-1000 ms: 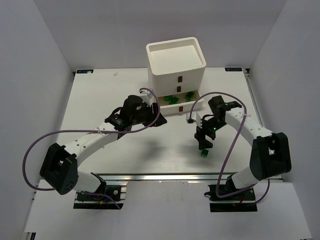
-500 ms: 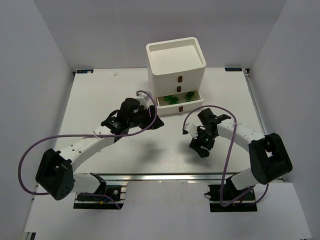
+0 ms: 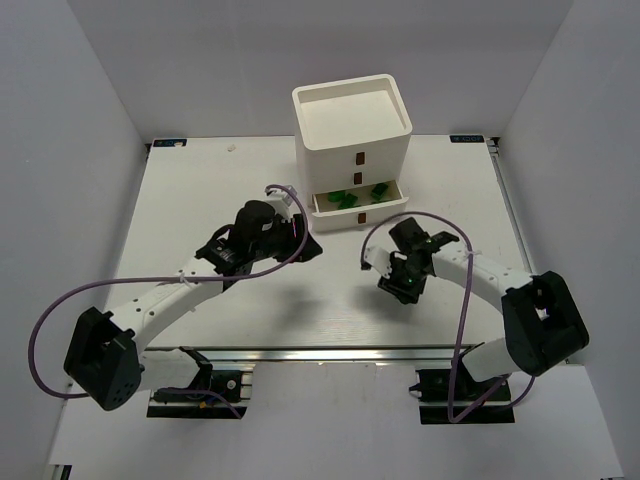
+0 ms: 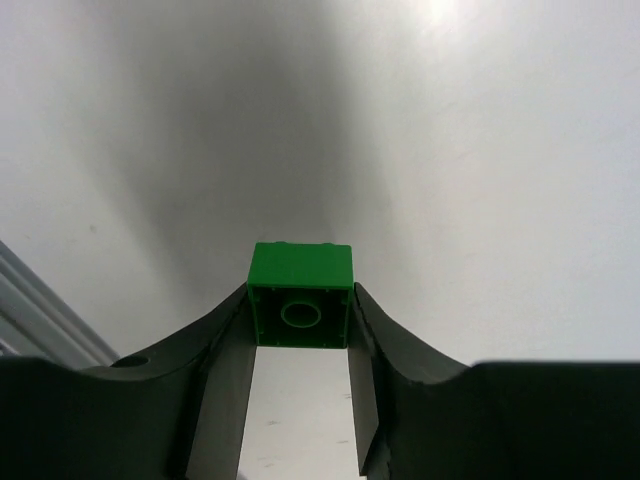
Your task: Sort the legos into containers by color
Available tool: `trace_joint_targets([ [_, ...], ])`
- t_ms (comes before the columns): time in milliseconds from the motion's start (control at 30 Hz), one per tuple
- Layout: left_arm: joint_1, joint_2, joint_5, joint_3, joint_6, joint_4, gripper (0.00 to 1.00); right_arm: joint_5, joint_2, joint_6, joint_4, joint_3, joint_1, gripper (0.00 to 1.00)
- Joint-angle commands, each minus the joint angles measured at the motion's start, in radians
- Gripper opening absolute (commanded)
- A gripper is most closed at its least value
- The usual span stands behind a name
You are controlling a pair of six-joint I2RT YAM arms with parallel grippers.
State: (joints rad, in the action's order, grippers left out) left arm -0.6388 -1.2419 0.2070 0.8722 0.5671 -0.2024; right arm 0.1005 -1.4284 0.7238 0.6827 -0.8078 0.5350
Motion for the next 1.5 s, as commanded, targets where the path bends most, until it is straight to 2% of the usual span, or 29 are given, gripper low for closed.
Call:
trace_joint_targets([
  [0,0.002,0.044,-0.041,0.008,-0.003,-0.017,0.57,0.073,0.013,0.039,-0.064,-0.187,-0.003,0.00],
  [167,0.002,0.065,-0.099,0.004,0.005,-0.046,0.57,0.064,-0.186,0.042,-0.192,-0.431,-0.024,0.00],
  [233,0.002,0.084,-0.126,0.002,0.011,-0.057,0.56,0.056,-0.310,0.014,-0.206,-0.594,-0.027,0.00],
  [433,0.002,0.148,-0.178,-0.015,0.030,-0.089,0.57,0.025,-0.619,-0.141,-0.106,-1.028,-0.044,0.00],
  [567,0.002,0.197,-0.230,-0.033,0.045,-0.114,0.58,-0.019,-0.707,-0.251,-0.055,-1.142,-0.044,0.00],
  [700,0.002,0.237,-0.258,-0.061,0.068,-0.111,0.59,-0.047,-0.724,-0.340,-0.029,-1.151,-0.044,0.02],
  [767,0.002,0.246,-0.264,-0.070,0.073,-0.108,0.60,-0.044,-0.715,-0.353,-0.025,-1.121,-0.047,0.18],
  [933,0.002,0.226,-0.258,-0.061,0.065,-0.100,0.61,-0.051,-0.658,-0.373,-0.093,-1.006,-0.046,0.36],
  [967,0.002,0.213,-0.255,-0.052,0.059,-0.100,0.61,-0.050,-0.655,-0.376,-0.097,-0.992,-0.047,0.44],
  [1033,0.002,0.200,-0.250,-0.041,0.054,-0.100,0.61,-0.048,-0.652,-0.376,-0.098,-0.987,-0.047,0.48],
  [1067,0.002,0.190,-0.247,-0.032,0.048,-0.100,0.61,-0.048,-0.649,-0.377,-0.101,-0.984,-0.050,0.55],
  [1233,0.002,0.186,-0.244,-0.022,0.047,-0.103,0.61,-0.045,-0.633,-0.359,-0.120,-0.969,-0.049,0.59],
  [1267,0.002,0.187,-0.244,-0.024,0.047,-0.103,0.61,-0.044,-0.630,-0.348,-0.120,-0.967,-0.049,0.63],
  [1333,0.002,0.194,-0.247,-0.027,0.048,-0.106,0.61,-0.015,-0.621,-0.336,-0.100,-0.967,-0.047,0.60],
  [1367,0.002,0.197,-0.250,-0.027,0.050,-0.109,0.61,0.004,-0.612,-0.325,-0.091,-0.966,-0.052,0.55],
  [1400,0.002,0.202,-0.254,-0.027,0.050,-0.112,0.61,0.092,-0.592,-0.273,-0.077,-0.961,-0.055,0.48],
  [1433,0.002,0.211,-0.259,-0.030,0.051,-0.114,0.61,0.146,-0.575,-0.224,-0.060,-0.941,-0.059,0.24],
  [1467,0.002,0.216,-0.261,-0.032,0.056,-0.114,0.61,0.201,-0.557,-0.171,-0.042,-0.920,-0.066,0.09],
])
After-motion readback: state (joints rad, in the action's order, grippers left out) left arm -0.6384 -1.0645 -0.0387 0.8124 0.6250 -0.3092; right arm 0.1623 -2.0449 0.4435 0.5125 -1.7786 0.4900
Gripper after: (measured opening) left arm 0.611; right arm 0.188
